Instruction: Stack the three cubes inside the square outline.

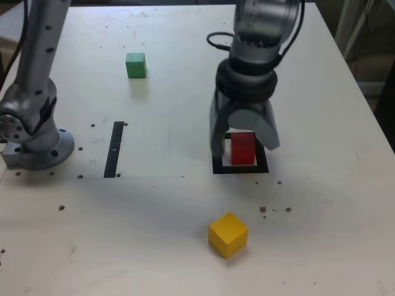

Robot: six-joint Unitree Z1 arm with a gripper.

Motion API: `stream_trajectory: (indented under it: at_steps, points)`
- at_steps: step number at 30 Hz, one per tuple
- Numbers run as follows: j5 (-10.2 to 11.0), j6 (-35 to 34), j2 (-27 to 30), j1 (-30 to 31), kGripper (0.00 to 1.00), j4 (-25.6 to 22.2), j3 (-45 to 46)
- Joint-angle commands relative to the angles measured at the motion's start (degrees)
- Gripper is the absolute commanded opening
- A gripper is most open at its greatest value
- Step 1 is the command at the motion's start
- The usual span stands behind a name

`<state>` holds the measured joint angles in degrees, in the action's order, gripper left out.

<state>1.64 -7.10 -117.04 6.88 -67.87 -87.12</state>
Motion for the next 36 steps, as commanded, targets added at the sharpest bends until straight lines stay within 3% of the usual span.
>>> stream_trajectory:
  at_steps: [1,6,11,19,27,36]
  points:
    - [0.1,-0.4,1.5,-0.1,0.99,-1.6,-0.3]
    - [-0.3,-2.5,4.1,0.8,0.99,-6.6,-0.8]
    - [-2.9,-6.9,5.7,5.3,0.99,-7.6,0.2]
    - [-5.2,-22.5,11.9,15.1,0.99,-6.8,1.9]
    - [-9.6,-28.3,11.9,19.7,0.99,-5.4,-1.4]
    - [-12.0,-33.8,7.4,21.0,0.99,-1.6,-0.6]
